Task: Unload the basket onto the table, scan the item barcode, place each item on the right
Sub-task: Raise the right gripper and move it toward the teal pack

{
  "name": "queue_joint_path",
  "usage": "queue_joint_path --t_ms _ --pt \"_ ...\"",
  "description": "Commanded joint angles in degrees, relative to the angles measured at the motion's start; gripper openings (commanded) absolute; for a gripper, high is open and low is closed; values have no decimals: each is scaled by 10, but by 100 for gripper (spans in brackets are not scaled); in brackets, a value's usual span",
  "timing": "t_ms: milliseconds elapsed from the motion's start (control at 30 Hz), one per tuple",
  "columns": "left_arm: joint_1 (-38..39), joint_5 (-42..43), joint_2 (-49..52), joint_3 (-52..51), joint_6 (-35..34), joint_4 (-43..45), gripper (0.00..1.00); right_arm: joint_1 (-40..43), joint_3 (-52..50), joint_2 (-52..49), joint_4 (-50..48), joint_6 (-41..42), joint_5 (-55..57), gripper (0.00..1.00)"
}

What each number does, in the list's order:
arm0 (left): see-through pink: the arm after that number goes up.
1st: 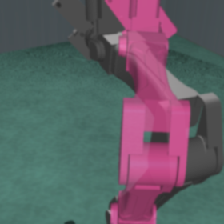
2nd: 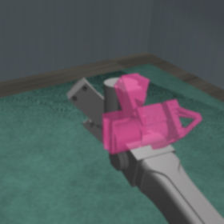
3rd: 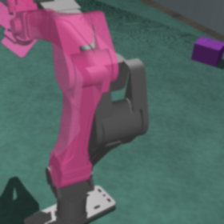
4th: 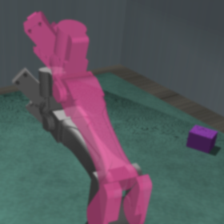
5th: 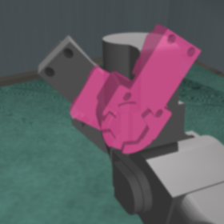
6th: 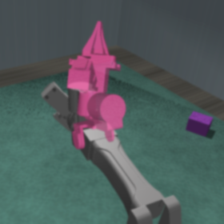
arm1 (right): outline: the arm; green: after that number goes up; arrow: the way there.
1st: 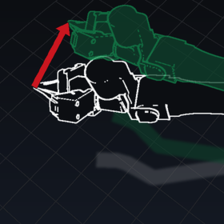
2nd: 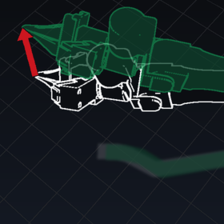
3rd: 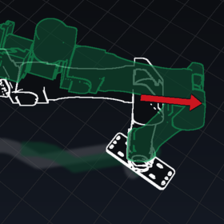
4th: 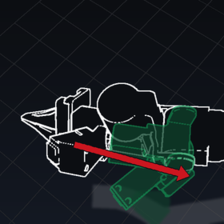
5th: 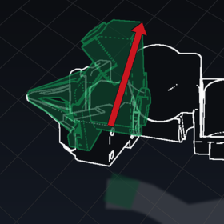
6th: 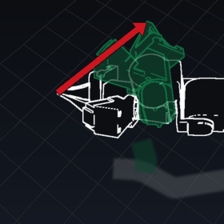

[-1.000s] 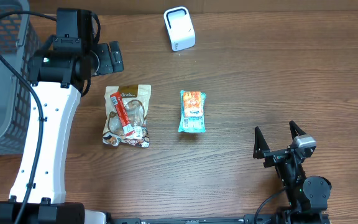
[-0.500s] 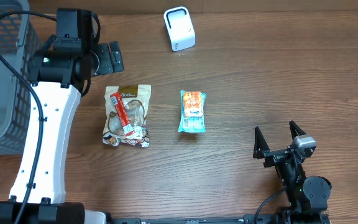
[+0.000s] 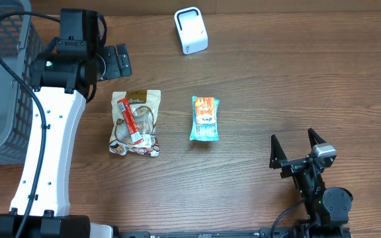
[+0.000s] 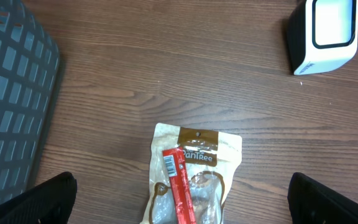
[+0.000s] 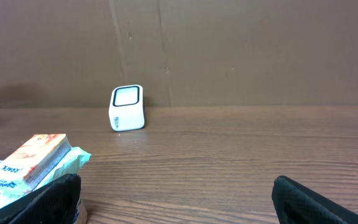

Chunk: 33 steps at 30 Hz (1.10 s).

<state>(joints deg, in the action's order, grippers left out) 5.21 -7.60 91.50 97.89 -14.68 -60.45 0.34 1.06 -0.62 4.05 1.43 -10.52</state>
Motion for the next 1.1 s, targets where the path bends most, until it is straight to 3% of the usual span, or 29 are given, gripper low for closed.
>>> queue_joint_path --t_ms 0,300,467,733,1067 --pt "-2 -10 1 7 -8 0 100 2 -6 4 -8 -5 7 100" --pt "-2 -10 1 7 -8 0 100 1 -6 4 -22 17 -1 100" --pt "-2 -10 1 7 -8 0 100 1 11 4 -28 87 -10 100" --pt "-2 -9 1 7 -8 0 100 1 205 -39 120 123 -23 100" --pt "-2 -9 1 7 -8 0 100 1 494 -245 358 120 -23 100"
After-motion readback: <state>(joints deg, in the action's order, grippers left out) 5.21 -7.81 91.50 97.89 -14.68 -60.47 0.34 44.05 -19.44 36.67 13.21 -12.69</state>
